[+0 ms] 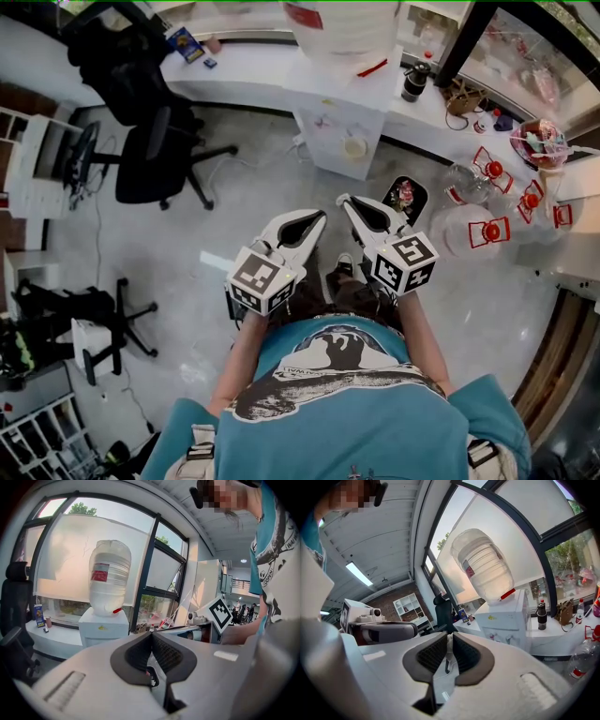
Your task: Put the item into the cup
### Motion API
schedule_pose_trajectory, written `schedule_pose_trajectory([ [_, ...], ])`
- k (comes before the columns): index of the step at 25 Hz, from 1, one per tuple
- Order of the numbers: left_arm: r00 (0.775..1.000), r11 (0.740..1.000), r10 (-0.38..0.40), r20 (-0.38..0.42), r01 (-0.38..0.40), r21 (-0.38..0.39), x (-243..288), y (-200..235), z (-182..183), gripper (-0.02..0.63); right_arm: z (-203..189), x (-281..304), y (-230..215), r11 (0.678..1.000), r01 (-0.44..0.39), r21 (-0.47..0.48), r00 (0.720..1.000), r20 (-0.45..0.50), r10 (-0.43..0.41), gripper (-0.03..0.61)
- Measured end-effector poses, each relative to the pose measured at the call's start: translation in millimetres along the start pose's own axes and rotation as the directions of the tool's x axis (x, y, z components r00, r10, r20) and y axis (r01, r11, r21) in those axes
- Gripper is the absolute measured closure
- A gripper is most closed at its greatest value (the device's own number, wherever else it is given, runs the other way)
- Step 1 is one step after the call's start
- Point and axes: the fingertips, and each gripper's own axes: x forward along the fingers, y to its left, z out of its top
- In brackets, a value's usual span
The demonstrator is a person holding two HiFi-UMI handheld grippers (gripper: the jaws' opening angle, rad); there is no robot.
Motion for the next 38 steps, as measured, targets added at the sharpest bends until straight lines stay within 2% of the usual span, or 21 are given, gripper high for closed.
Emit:
schedule_pose_trajectory([
  [7, 1.000, 1.000, -0.017, -0.009, 0.017, 0.011, 4, 12, 1, 0.600, -3, 7, -10, 0.999, 0.033, 0.028, 0.999, 0.011, -0.033, 0.540],
  [13, 0.999, 0.999, -0.025, -0.027, 0.026, 0.035, 12, 42, 4, 0.600, -1, 22, -21, 0.997, 0.073, 0.038, 0.997, 0.008, -0.074, 0.540],
  [20, 0.993, 0.995, -0.086, -0.077, 0.090, 0.043, 28, 77, 5, 0.598, 2, 46, -41, 0.986, 0.152, 0.069, 0.988, 0.002, -0.153, 0.540],
  [28, 0.971, 0.978, -0.198, -0.135, 0.205, 0.039, 49, 110, -4, 0.598, -11, 76, -65, 0.963, 0.251, 0.101, 0.968, -0.026, -0.249, 0.540],
  [38, 0.933, 0.941, -0.311, -0.179, 0.329, 0.076, 83, 139, -13, 0.598, -40, 108, -100, 0.927, 0.359, 0.110, 0.933, -0.061, -0.354, 0.540],
])
